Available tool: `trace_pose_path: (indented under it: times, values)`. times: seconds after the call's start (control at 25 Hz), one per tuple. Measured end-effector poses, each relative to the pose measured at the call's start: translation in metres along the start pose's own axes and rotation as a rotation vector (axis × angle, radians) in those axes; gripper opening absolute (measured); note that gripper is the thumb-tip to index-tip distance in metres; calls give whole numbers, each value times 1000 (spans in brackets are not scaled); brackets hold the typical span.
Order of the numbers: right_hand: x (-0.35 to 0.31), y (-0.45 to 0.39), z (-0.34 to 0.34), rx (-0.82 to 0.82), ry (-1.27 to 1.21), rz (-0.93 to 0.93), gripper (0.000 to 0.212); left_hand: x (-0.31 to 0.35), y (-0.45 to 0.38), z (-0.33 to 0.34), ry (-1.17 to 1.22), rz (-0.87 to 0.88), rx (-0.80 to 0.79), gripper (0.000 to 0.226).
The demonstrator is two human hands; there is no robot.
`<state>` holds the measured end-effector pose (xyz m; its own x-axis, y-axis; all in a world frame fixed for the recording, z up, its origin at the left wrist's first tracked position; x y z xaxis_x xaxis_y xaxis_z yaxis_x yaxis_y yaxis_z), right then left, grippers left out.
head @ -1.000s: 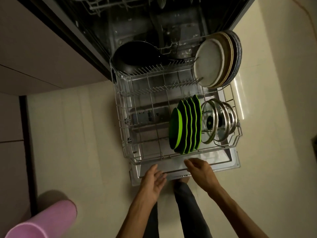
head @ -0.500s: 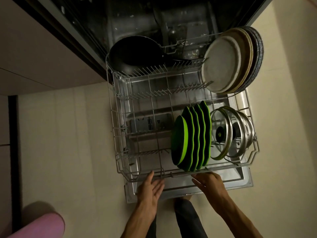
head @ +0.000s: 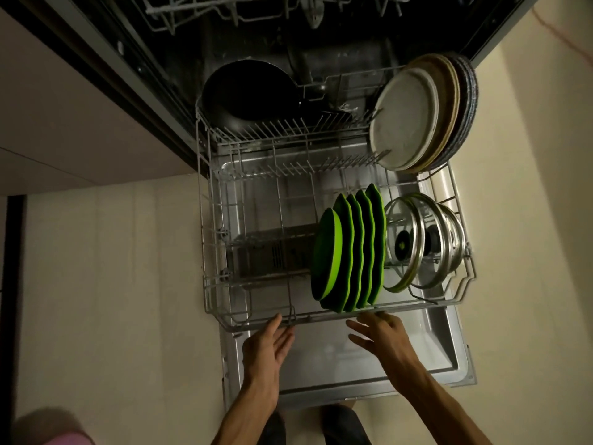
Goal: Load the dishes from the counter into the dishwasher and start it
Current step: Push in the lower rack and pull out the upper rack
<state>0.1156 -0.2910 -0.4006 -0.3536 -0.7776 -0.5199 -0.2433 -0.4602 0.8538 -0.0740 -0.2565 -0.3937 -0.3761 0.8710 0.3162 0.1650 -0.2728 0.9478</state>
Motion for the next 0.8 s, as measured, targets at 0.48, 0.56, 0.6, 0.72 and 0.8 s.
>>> trace_pose_path:
  times: [0.48, 0.56, 0.6, 0.72, 0.8]
  values:
    - [-84, -53, 30, -29, 24, -82, 19, 69, -38, 45, -181, 195, -176, 23]
    - [-98, -63, 35, -33, 37, -83, 26, 84, -38, 55, -226, 212, -187, 21]
    - [-104, -68, 38, -34, 43, -84, 29, 90, -37, 60, -246, 226, -178, 19]
    - [-124, -82, 45, -41, 37, -74, 34, 101, -30, 74, -448, 368, -128, 46]
    - [-138, -84, 48, -42, 76, -72, 35, 104, -17, 85, -741, 619, -133, 70]
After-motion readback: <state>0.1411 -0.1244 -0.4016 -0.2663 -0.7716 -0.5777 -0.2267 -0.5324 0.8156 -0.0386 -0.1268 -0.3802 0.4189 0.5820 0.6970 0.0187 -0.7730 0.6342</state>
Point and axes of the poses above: each hand's wrist, its own y-axis away from the middle knuckle, its own z-axis out of the palm, x = y × z, the point moved 1 cm from there along -y, towards the middle knuckle, and after that the axes turned 1 degree about -z, right-handed, at the moved point
